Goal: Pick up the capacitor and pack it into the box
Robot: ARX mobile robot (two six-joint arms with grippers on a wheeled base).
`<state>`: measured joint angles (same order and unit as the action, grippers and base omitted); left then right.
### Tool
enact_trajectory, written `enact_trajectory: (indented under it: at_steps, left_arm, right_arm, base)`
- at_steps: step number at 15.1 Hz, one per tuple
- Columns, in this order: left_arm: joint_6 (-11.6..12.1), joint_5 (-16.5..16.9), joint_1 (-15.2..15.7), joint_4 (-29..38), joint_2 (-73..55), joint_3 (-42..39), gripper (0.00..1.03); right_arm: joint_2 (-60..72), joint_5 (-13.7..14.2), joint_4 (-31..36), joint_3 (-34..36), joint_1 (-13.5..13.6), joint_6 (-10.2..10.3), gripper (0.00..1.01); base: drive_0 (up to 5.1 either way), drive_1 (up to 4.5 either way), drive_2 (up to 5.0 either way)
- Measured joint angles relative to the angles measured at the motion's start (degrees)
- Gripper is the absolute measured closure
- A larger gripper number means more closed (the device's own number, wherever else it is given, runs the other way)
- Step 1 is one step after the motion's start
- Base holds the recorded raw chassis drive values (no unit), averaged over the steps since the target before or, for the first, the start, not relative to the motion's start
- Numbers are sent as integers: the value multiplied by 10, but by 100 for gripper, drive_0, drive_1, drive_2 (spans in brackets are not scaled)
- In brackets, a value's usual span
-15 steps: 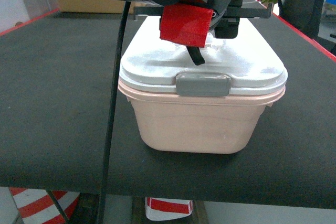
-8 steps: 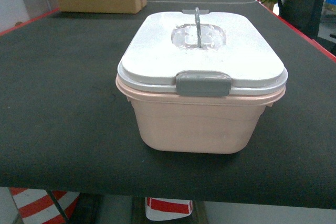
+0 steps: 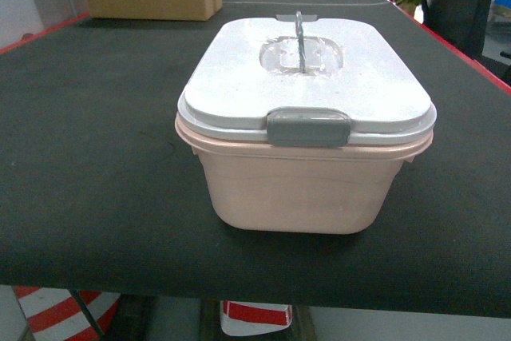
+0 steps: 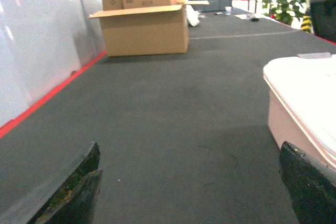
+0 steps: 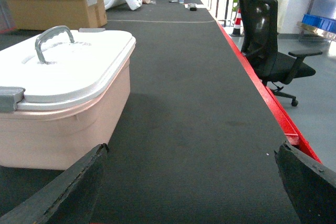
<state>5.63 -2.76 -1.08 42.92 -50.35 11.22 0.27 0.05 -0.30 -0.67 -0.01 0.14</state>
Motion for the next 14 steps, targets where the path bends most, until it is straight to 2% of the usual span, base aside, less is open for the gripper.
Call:
enact_trajectory:
  at_steps: [1, 2, 5, 7, 8, 12, 13, 14]
  left_arm:
    - [-20, 24, 8, -70, 28, 9, 16]
    - [-37, 26, 9, -89, 56, -2, 29]
    - [-52, 26, 10, -115, 112, -45, 68]
    - [-52, 27, 10, -133, 156, -62, 93]
    - [-54, 27, 10, -147, 175, -70, 101]
    - [-54, 27, 10, -198, 250, -89, 101]
    - [-54, 28, 10, -182, 256, -105, 101]
    - [-54, 27, 10, -198, 269, -105, 101]
  right_arm:
    - [0, 0, 0, 0, 0, 0, 3]
    - [0, 0, 0, 0, 0, 0, 3]
    - [0, 0, 0, 0, 0, 0, 3]
    - [0, 0, 0, 0, 0, 0, 3]
    - [0, 0, 0, 0, 0, 0, 3]
    - [0, 0, 0, 0, 0, 0, 3]
    - [0, 0, 0, 0, 0, 0, 3]
    - [0, 0, 0, 0, 0, 0, 3]
  base:
    - [0, 0, 0]
    - [0, 0, 0]
    - [0, 0, 0]
    - [0, 0, 0]
    - [0, 0, 0]
    - [0, 0, 0]
    - [0, 0, 0]
    - [0, 0, 0]
